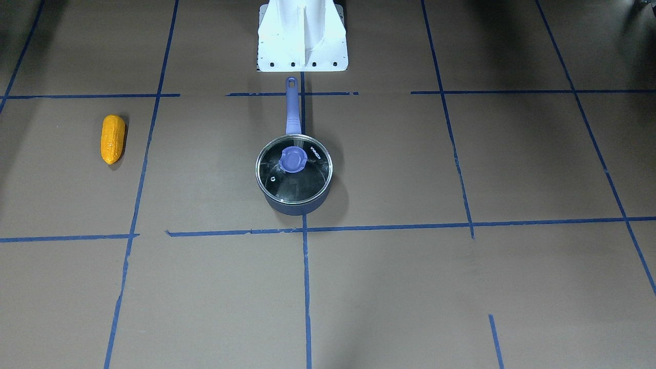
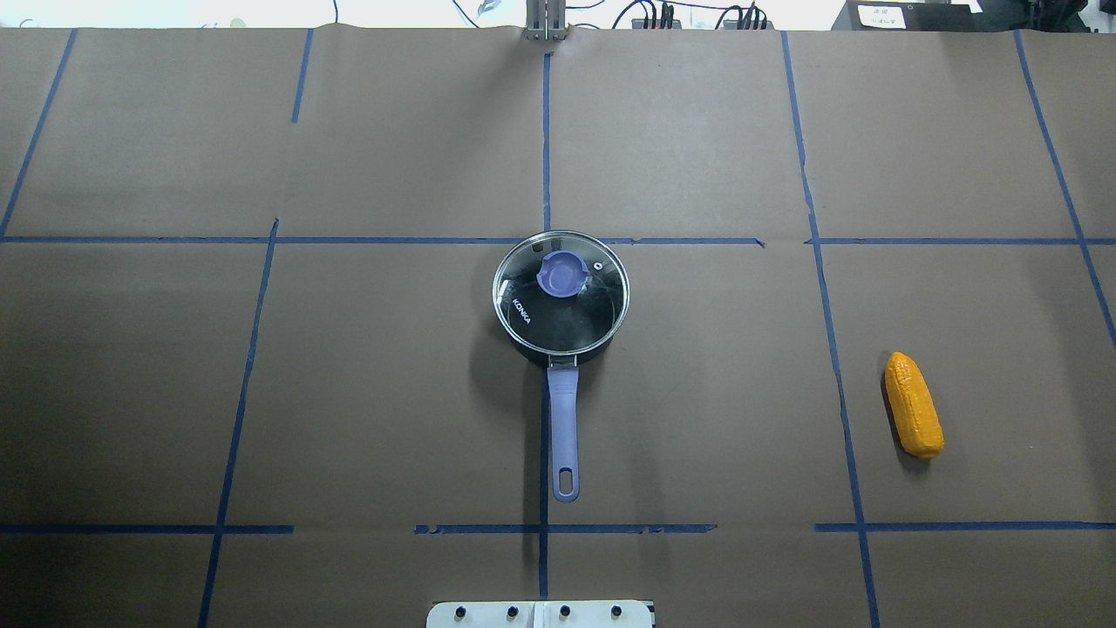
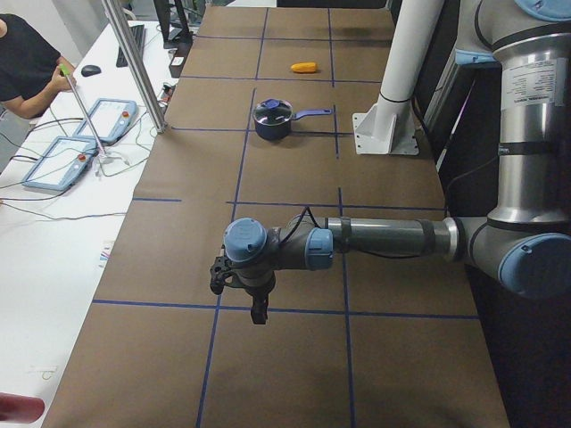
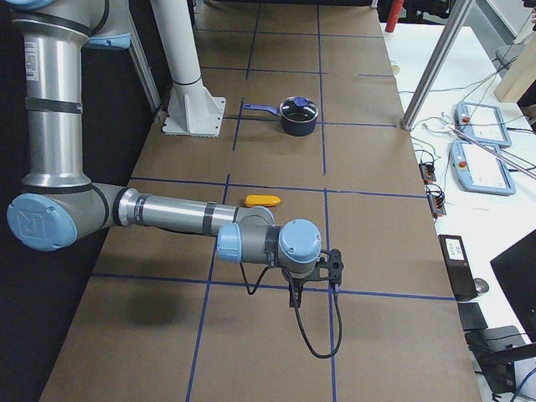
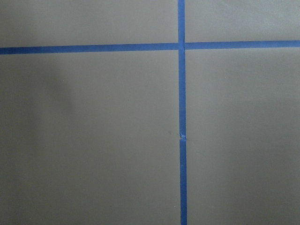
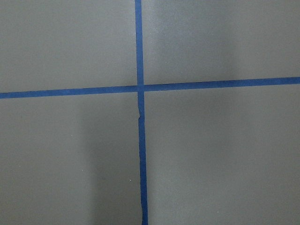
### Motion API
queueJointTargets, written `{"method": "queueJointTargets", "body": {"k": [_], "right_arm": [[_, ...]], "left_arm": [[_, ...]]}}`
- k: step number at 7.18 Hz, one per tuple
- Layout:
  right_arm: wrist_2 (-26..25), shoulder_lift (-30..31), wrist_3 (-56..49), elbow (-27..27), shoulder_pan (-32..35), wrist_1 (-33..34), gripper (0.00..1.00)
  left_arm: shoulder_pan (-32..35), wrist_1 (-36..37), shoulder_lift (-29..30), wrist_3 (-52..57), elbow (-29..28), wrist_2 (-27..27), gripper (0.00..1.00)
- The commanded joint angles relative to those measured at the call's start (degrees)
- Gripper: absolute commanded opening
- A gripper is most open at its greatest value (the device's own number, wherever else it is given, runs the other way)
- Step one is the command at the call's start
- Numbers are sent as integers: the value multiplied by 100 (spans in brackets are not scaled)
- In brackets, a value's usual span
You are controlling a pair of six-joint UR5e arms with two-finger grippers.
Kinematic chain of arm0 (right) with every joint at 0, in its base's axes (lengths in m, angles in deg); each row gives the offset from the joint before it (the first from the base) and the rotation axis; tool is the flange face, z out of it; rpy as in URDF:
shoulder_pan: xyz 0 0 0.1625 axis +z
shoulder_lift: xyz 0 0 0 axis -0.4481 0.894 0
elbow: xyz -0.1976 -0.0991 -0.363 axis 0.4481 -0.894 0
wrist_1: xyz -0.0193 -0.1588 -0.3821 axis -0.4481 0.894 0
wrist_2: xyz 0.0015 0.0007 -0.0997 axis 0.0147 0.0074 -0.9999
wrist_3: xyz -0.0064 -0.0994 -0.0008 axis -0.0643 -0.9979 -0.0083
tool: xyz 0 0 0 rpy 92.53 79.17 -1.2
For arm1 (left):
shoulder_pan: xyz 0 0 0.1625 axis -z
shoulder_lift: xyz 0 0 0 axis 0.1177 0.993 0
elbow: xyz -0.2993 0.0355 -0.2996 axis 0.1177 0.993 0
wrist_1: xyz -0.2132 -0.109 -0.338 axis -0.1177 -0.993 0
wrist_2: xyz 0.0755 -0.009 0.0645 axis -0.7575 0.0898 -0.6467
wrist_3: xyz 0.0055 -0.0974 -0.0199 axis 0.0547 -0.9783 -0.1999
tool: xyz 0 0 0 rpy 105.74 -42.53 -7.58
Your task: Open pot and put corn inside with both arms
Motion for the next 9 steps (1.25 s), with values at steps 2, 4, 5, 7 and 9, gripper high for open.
{"method": "queueJointTargets", "body": {"k": [2,4,5,7,9], "right_arm": [[29,-7,53,14,0,-13,100],[56,-7,62,14,0,-13,100],[47,-7,62,5,0,-13,100],[65,-16,71,23,0,-13,100],[56,-25,79,32,-9,-13,100]], "left_arm": [[0,-2,0,-9,9,0,100],[0,-2,9,-9,18,0,100],[0,-45,9,-17,44,0,100],[-9,-221,18,-61,71,0,100],[-61,-117,27,-271,735,-26,100]]}}
